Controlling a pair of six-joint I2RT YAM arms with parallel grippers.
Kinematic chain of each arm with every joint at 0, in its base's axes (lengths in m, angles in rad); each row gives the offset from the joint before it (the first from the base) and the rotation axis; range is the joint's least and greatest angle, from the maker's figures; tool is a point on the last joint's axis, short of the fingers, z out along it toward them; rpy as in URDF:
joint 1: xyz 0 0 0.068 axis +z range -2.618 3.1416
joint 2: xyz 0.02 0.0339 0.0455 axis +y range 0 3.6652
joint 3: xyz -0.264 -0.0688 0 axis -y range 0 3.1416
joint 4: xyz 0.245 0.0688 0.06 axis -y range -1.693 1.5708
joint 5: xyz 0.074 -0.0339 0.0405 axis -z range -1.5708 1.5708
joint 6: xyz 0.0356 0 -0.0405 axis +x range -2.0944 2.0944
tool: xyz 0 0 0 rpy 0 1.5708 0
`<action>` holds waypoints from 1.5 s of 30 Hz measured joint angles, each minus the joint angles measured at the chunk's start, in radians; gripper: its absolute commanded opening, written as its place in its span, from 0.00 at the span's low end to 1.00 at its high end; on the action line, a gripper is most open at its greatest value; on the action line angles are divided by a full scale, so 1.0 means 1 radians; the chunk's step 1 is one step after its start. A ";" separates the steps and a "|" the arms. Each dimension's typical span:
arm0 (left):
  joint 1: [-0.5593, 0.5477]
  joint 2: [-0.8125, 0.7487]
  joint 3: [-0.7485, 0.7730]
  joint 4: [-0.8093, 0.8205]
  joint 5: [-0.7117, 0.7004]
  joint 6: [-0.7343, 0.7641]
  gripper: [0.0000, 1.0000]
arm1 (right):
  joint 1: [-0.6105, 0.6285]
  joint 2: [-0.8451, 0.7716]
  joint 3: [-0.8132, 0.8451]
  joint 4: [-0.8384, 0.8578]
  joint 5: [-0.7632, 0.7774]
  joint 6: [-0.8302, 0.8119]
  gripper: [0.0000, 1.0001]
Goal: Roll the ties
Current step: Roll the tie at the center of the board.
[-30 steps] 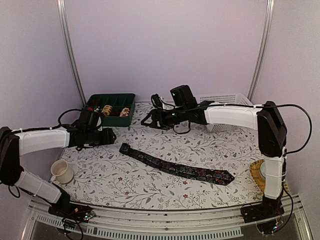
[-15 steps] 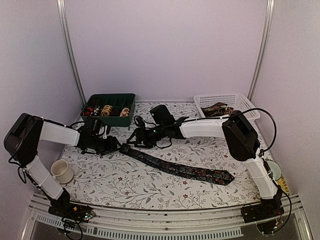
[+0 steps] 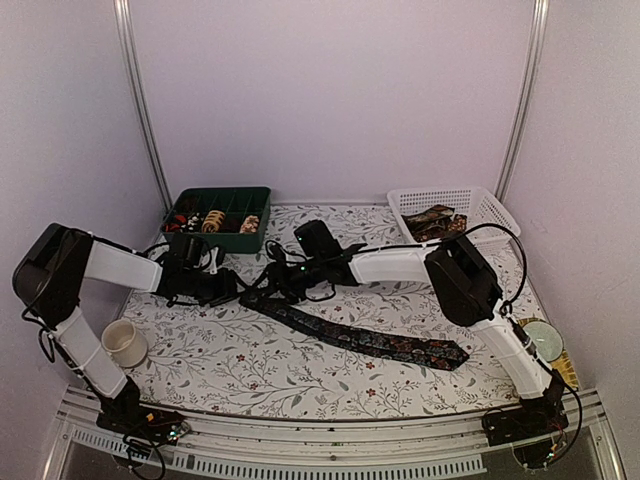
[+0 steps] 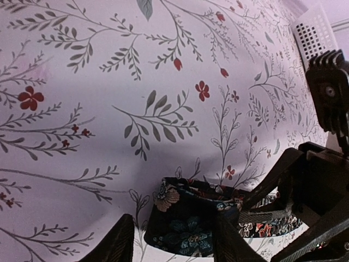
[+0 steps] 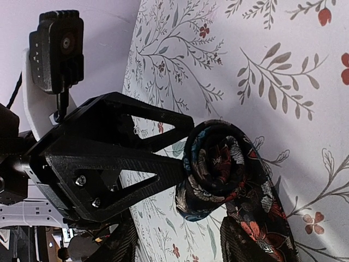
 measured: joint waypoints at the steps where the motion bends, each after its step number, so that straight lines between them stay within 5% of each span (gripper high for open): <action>1: 0.000 0.005 0.000 0.003 0.004 -0.002 0.46 | 0.000 0.005 0.005 0.000 0.000 0.003 0.51; 16: 0.000 0.040 -0.001 0.053 0.061 -0.011 0.40 | 0.000 0.071 0.052 -0.003 0.003 0.026 0.35; 24: 0.002 0.064 -0.001 0.075 0.093 -0.016 0.44 | -0.002 0.082 0.057 -0.006 0.005 0.027 0.14; 30: 0.023 0.067 -0.023 0.098 0.107 -0.028 0.52 | -0.006 0.100 0.057 0.002 -0.001 0.029 0.12; 45: 0.100 0.137 -0.039 0.233 0.242 -0.049 0.46 | -0.013 0.131 0.057 0.099 -0.040 0.106 0.11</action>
